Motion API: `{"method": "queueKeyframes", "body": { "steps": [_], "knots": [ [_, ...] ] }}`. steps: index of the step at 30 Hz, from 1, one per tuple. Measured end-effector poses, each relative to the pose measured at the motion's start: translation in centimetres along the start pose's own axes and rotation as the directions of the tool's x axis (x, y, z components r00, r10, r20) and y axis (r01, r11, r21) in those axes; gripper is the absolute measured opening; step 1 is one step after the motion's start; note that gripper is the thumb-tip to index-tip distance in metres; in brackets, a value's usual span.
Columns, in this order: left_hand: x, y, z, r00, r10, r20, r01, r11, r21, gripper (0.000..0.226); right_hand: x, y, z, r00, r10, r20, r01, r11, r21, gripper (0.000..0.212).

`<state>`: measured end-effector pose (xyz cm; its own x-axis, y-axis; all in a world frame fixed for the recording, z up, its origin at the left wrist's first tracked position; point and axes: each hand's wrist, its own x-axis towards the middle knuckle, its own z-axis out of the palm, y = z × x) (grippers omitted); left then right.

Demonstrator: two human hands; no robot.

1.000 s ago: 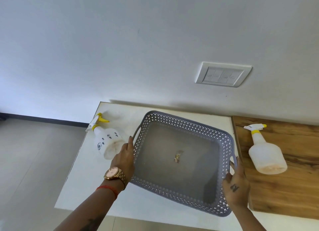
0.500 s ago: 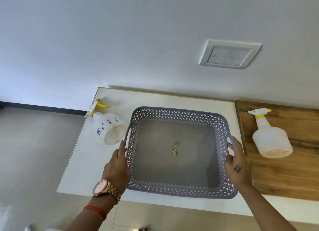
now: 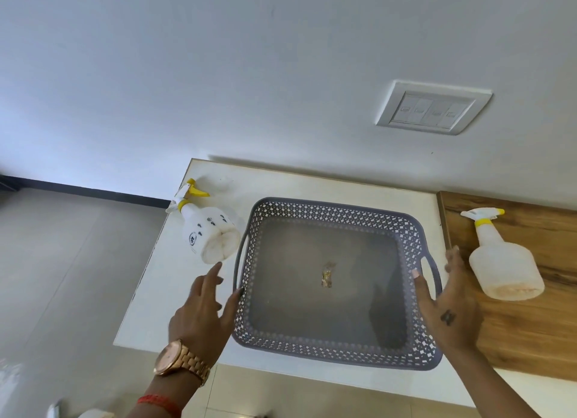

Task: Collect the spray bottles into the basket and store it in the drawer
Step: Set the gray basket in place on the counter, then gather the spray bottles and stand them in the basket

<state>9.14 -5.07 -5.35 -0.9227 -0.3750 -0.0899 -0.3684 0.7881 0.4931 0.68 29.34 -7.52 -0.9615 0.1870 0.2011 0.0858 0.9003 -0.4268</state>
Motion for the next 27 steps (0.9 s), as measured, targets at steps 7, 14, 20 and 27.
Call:
{"method": "queueKeyframes", "body": {
  "steps": [7,14,20,27],
  "knots": [
    [2.8,-1.4,-4.3,0.947,-0.038,-0.318,-0.007,0.99,-0.14,0.062,2.6,-9.9,0.5,0.974,-0.172,-0.149,0.212,0.924,0.318,0.073],
    [8.2,-2.5,-4.7,0.879,-0.462,-0.116,0.355,0.797,-0.489,0.083,3.5,-25.2,5.7,0.871,-0.485,0.074,0.399,0.788,0.47,0.077],
    [10.9,-3.4,-3.1,0.764,-0.584,0.275,0.589,0.457,-0.666,0.092,3.5,-31.8,11.5,0.638,-0.484,0.598,0.269,0.869,0.416,0.075],
    [12.2,-4.5,-2.1,0.7,-0.456,0.549,0.679,0.19,-0.709,0.042,4.5,-34.8,14.4,0.442,-0.196,0.875,0.149,0.978,0.144,0.06]
  ]
}}
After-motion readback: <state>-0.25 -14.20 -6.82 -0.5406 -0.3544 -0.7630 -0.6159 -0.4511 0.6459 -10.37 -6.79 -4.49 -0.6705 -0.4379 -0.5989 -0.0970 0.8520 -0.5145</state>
